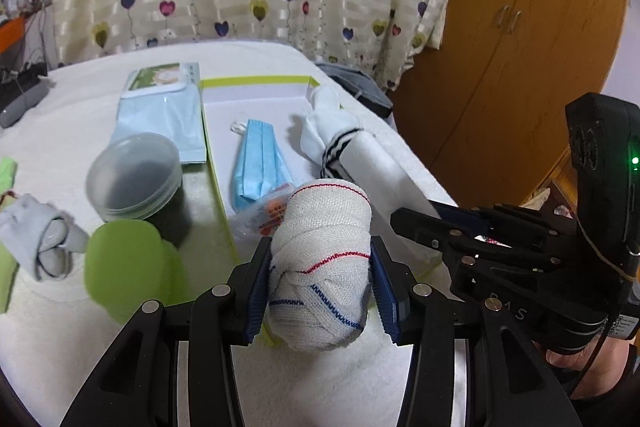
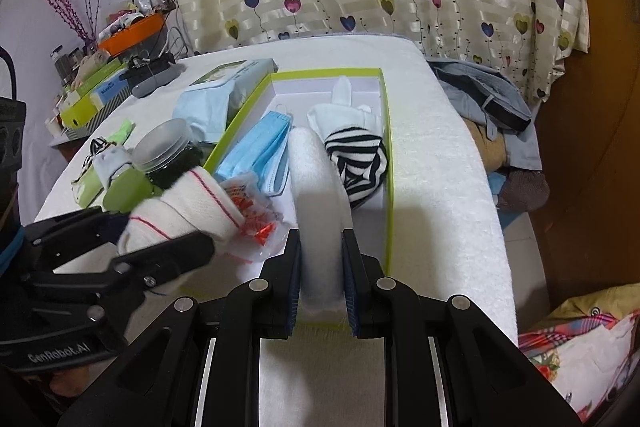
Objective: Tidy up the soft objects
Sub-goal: 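Carry the bandage roll and white towel to the white box and lower them inside, then open both tools to release the roll and towel, then withdraw, then grasp the green cloth with the left tool while the right tool grasps the grey sock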
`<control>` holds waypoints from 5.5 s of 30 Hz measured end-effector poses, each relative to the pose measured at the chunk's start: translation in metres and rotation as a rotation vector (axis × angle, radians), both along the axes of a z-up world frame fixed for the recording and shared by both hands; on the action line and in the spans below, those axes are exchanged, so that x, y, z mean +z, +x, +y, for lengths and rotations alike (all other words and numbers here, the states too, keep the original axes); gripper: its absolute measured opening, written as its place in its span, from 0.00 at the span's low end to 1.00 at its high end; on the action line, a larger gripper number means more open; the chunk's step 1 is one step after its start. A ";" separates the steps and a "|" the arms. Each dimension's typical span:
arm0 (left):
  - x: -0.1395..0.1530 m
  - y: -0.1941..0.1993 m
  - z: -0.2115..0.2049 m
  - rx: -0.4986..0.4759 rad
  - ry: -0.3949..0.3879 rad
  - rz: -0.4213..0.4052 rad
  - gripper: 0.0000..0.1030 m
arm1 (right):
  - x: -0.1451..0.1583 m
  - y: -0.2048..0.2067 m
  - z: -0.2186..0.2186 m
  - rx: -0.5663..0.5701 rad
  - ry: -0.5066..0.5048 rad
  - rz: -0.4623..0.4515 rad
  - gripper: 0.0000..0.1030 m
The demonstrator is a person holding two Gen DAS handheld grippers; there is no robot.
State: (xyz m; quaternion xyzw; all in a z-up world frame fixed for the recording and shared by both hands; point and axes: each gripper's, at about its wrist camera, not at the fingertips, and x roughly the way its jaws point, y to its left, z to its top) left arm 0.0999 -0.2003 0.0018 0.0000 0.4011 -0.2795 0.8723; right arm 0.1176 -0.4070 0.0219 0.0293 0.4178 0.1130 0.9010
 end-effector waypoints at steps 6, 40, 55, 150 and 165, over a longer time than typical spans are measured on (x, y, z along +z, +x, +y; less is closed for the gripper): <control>-0.008 0.016 -0.005 0.013 0.008 0.028 0.44 | -0.005 0.016 -0.003 -0.003 0.013 0.006 0.19; 0.022 -0.017 0.021 0.024 -0.081 -0.083 0.45 | 0.026 -0.021 -0.006 -0.022 0.069 -0.139 0.40; 0.030 -0.047 0.097 0.171 -0.087 -0.146 0.45 | 0.042 -0.051 0.039 0.091 0.094 -0.211 0.47; -0.027 0.056 0.274 0.437 0.031 0.009 0.54 | -0.004 0.064 0.286 0.473 -0.227 0.044 0.30; -0.040 0.062 0.244 0.409 0.205 0.010 0.63 | 0.015 0.054 0.265 0.444 -0.129 -0.020 0.30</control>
